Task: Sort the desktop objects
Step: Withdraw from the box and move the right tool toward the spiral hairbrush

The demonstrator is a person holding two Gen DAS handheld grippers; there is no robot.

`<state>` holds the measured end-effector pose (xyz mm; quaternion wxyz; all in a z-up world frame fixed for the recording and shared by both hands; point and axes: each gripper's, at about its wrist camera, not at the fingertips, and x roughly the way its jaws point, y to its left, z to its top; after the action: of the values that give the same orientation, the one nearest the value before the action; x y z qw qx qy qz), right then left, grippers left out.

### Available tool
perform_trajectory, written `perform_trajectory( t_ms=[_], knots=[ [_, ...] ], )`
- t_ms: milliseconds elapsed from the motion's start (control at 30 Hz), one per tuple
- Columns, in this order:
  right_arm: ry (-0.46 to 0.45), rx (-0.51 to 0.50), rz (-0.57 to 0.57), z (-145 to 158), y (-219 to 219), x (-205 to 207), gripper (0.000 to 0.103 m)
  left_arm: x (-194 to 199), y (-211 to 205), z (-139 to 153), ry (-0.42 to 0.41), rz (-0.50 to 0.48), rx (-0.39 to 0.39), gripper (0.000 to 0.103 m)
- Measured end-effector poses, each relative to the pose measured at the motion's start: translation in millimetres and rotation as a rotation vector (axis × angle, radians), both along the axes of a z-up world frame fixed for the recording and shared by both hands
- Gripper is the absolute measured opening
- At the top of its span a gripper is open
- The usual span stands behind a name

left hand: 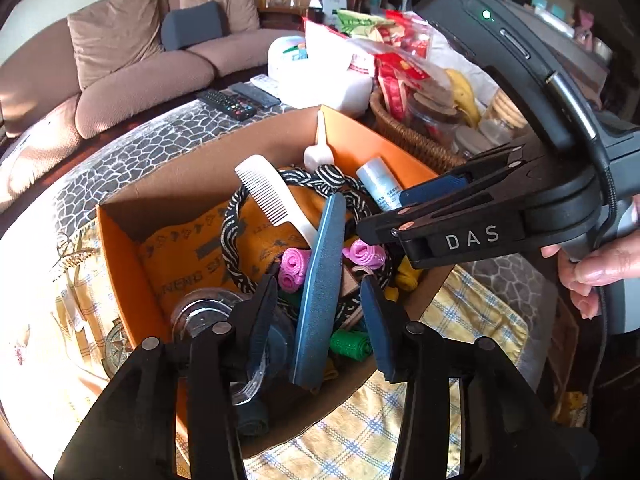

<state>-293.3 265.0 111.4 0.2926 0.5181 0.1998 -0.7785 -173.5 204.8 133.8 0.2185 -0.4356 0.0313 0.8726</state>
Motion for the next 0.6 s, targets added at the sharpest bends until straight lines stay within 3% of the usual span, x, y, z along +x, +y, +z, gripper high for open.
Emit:
perform_trajectory(
  t_ms=[167, 367, 433, 467, 533, 600],
  knots=[
    [0.005, -0.005, 0.0, 7, -5, 9, 0.069, 8, -22, 12, 0.011, 0.038, 0.002, 0.054],
    [0.004, -0.006, 0.01, 10, -12, 23, 0.083, 20, -54, 20, 0.01, 0.104, 0.024, 0.082],
    [0.011, -0.009, 0.011, 11, -15, 28, 0.095, 25, -67, 22, 0.009, 0.12, 0.04, 0.094],
    [0.014, -0.013, 0.011, 12, -17, 30, 0.1, 27, -74, 24, 0.009, 0.128, 0.051, 0.096],
    [0.01, -0.03, 0.012, 14, -20, 34, 0.103, 33, -88, 26, 0.012, 0.151, 0.065, 0.102],
    [0.004, -0.042, 0.013, 16, -24, 38, 0.103, 38, -103, 29, 0.01, 0.174, 0.087, 0.103]
  ],
)
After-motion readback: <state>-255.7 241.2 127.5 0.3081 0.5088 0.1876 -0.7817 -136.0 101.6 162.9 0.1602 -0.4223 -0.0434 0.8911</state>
